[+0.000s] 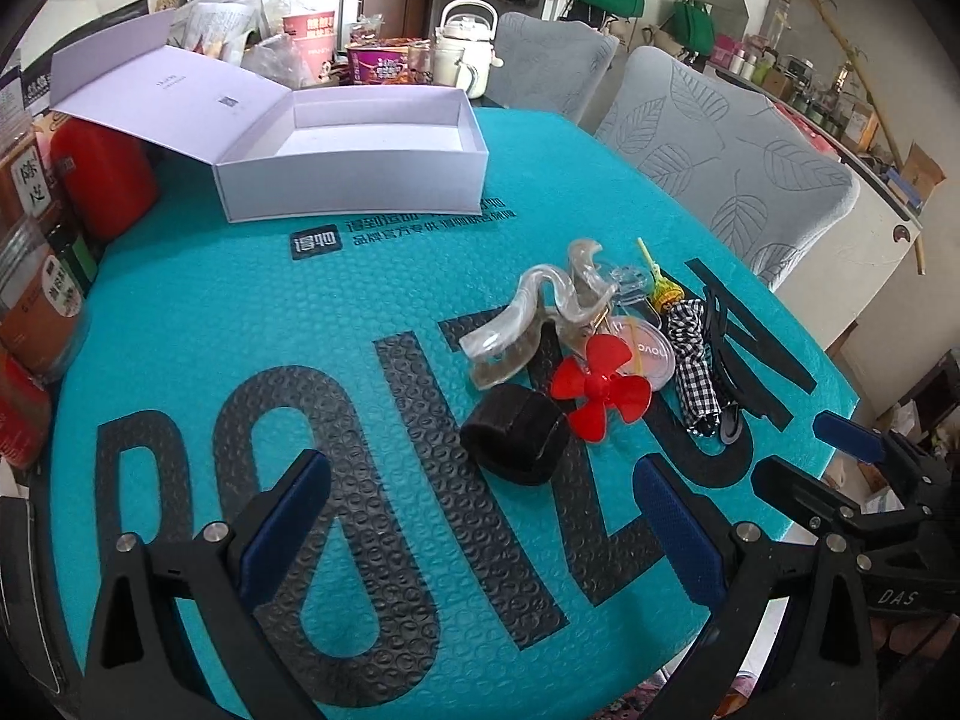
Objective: Organize rigid objects
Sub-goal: 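Grasp the black ring hair tie with the left gripper while the right grasps the black claw clip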
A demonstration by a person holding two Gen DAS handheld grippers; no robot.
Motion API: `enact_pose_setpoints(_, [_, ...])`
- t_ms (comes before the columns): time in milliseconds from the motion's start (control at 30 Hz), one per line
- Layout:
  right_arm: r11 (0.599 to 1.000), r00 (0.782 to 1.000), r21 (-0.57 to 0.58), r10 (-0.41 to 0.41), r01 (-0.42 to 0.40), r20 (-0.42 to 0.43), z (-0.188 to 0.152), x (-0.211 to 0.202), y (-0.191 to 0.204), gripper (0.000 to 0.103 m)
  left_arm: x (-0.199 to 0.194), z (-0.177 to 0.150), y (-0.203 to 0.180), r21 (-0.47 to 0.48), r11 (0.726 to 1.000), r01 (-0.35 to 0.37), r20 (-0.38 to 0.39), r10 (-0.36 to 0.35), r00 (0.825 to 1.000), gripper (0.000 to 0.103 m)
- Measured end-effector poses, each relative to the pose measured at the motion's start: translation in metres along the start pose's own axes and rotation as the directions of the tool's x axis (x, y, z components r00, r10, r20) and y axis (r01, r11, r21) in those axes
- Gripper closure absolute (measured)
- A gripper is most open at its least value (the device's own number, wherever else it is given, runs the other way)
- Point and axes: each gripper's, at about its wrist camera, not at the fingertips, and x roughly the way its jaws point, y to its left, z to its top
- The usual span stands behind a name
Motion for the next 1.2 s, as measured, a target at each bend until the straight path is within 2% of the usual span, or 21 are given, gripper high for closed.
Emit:
enact_pose_setpoints(100, [1.0, 1.0, 0.016, 0.008, -0.008, -0.006, 0.001, 0.005, -0.007, 0.0, 0.01, 0.002, -0.002, 0.013, 1.0, 0.003, -0.017, -0.003, 1.0, 0.005])
enact_pose_setpoints(333, [0.998, 1.0, 0.055, -0.025, 0.025, -0.002, 0.012, 0.016, -0.023, 0.001, 0.036, 0.013, -0.001, 0.025, 1.0, 0.014, -0.063, -0.012, 0.998, 0.028])
enact_pose_setpoints(433, [0.996, 1.0, 0.084, -0.029, 0.029, -0.006, 0.017, 0.022, -0.03, 0.007, 0.042, 0.016, -0.002, 0.031, 0.999, 0.029, -0.071, -0.027, 0.997, 0.034])
enact_pose_setpoints(533, [0.993, 1.0, 0.117, -0.002, 0.003, -0.009, 0.023, 0.029, -0.038, 0.016, 0.049, 0.017, -0.005, 0.045, 0.998, 0.046, -0.093, -0.041, 0.995, 0.051])
enact_pose_setpoints(633, [0.991, 1.0, 0.132, 0.012, -0.009, -0.024, 0.029, 0.039, -0.042, 0.029, 0.055, 0.014, -0.007, 0.05, 0.997, 0.059, -0.122, -0.053, 0.991, 0.06])
enact_pose_setpoints(733, [0.988, 0.998, 0.151, 0.039, -0.032, -0.044, 0.032, 0.047, -0.044, 0.042, 0.053, 0.011, -0.009, 0.078, 0.996, 0.05, -0.108, -0.042, 0.993, 0.061])
enact_pose_setpoints(867, [0.988, 0.997, 0.151, 0.043, -0.033, -0.058, 0.032, 0.053, -0.044, 0.06, 0.051, 0.01, -0.007, 0.067, 0.996, 0.059, -0.107, -0.051, 0.993, 0.061])
enact_pose_setpoints(1000, [0.99, 0.998, 0.141, 0.038, -0.03, -0.056, 0.031, 0.055, -0.042, 0.063, 0.048, 0.012, -0.007, 0.072, 0.996, 0.051, -0.091, -0.045, 0.995, 0.061])
enact_pose_setpoints(1100, [0.988, 0.997, 0.148, 0.053, -0.045, -0.05, 0.032, 0.054, -0.04, 0.079, 0.042, 0.013, -0.007, 0.073, 0.996, 0.051, -0.073, -0.046, 0.996, 0.061])
enact_pose_setpoints(1200, [0.992, 0.999, 0.124, 0.018, -0.013, -0.042, 0.031, 0.051, -0.037, 0.086, 0.037, 0.013, -0.004, 0.064, 0.997, 0.053, -0.061, -0.049, 0.997, 0.061])
